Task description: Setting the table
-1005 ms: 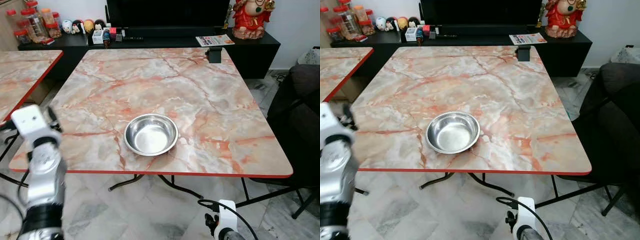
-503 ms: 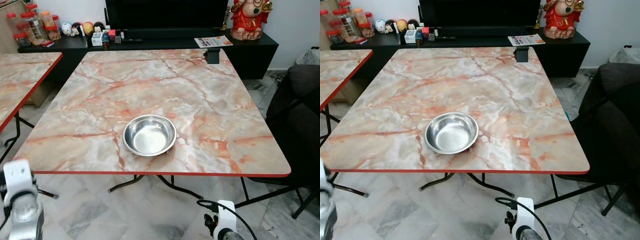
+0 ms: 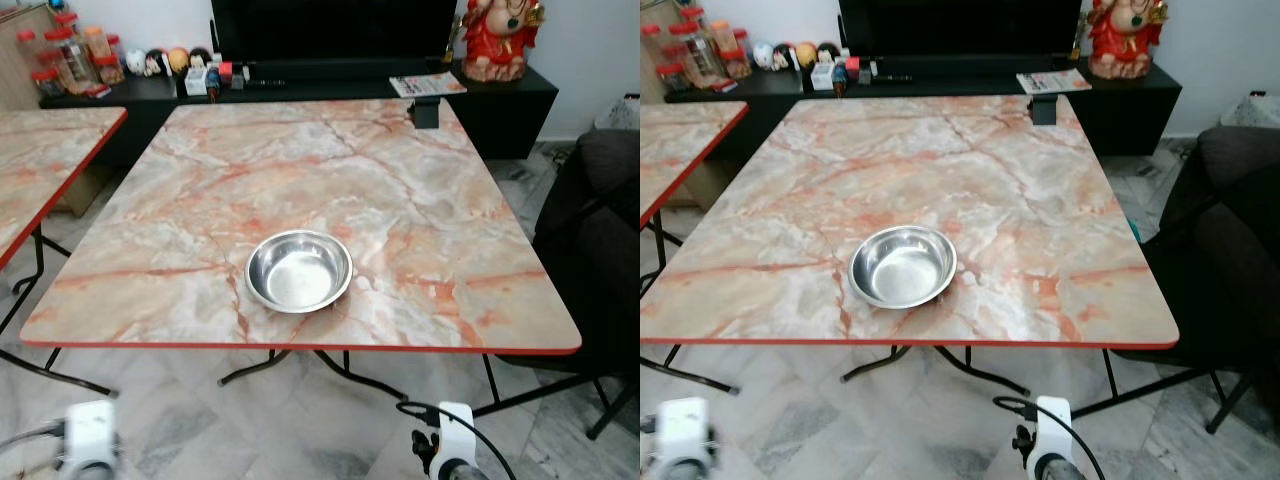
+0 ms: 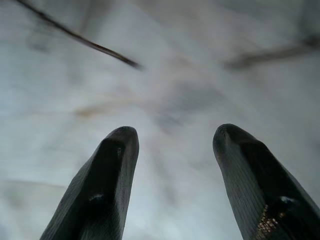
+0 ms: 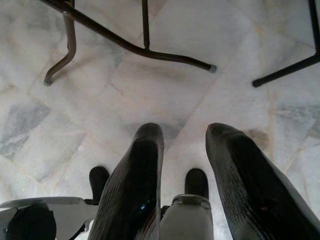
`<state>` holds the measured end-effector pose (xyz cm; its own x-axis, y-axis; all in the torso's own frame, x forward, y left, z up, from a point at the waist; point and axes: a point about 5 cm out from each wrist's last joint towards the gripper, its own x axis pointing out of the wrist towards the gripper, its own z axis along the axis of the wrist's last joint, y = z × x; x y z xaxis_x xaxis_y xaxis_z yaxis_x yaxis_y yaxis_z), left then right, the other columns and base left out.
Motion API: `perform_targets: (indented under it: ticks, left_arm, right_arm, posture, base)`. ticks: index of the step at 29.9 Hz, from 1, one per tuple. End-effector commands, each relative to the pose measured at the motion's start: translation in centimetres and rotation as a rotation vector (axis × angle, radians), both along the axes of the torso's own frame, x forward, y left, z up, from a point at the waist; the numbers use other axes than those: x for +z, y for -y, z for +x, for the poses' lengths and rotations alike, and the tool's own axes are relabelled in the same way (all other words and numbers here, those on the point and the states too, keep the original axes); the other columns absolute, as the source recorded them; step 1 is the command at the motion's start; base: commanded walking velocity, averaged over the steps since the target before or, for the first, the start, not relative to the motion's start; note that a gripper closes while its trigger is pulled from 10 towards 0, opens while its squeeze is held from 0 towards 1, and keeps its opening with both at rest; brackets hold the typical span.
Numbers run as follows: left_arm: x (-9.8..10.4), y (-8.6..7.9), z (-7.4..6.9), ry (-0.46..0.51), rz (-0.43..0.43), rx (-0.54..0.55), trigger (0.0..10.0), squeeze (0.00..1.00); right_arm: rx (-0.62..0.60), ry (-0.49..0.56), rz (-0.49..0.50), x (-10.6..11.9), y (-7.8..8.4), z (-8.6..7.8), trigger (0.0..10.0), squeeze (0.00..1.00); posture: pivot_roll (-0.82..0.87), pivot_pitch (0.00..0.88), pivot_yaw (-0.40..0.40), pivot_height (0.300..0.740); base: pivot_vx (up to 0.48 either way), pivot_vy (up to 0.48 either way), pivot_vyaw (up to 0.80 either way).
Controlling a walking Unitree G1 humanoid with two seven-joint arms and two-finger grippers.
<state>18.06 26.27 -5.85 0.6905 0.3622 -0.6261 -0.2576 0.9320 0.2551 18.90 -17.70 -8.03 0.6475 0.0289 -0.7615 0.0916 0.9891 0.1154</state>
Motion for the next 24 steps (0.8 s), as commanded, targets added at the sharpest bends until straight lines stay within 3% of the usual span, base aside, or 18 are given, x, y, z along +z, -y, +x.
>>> perform_targets:
  ticks: [1,7,12,15,24]
  left_arm:
    - [0.0,0.1,0.4,-0.014,-0.02,-0.033,10.0,0.0]
    - [-1.0,3.3,0.9,-0.059,-0.13,-0.124,10.0,0.0]
    - [-1.8,6.9,0.9,-0.14,-0.225,-0.316,10.0,0.0]
    - [-2.1,7.6,0.6,-0.18,-0.203,-0.369,10.0,0.0]
    - [-2.6,8.0,0.1,-0.215,-0.228,-0.302,10.0,0.0]
  right_arm:
    - [-0.016,-0.009,-0.006,-0.1,0.4,-0.2,10.0,0.0]
    - [-0.017,-0.024,-0.012,-0.2,0.5,-0.5,10.0,0.0]
    - [-0.044,-0.033,-0.02,-0.3,0.9,-0.6,10.0,0.0]
    - [-0.053,-0.035,-0.026,-0.3,1.3,-0.8,10.0,0.0]
    - [-0.064,-0.056,-0.028,-0.6,1.4,-1.4,10.0,0.0]
  posture:
    - [-0.13,0.0,0.033,0.74]
    - [-0.14,0.0,0.034,0.74]
    - [-0.17,0.0,0.044,0.74]
    - [-0.17,0.0,0.044,0.74]
    - [-0.18,0.0,0.057,0.74]
  base:
    - [0.0,0.0,0.0]
    - [0.0,0.0,0.0]
    - [0.0,0.0,0.0]
    - [0.0,0.0,0.0]
    - [0.0,0.027,0.0]
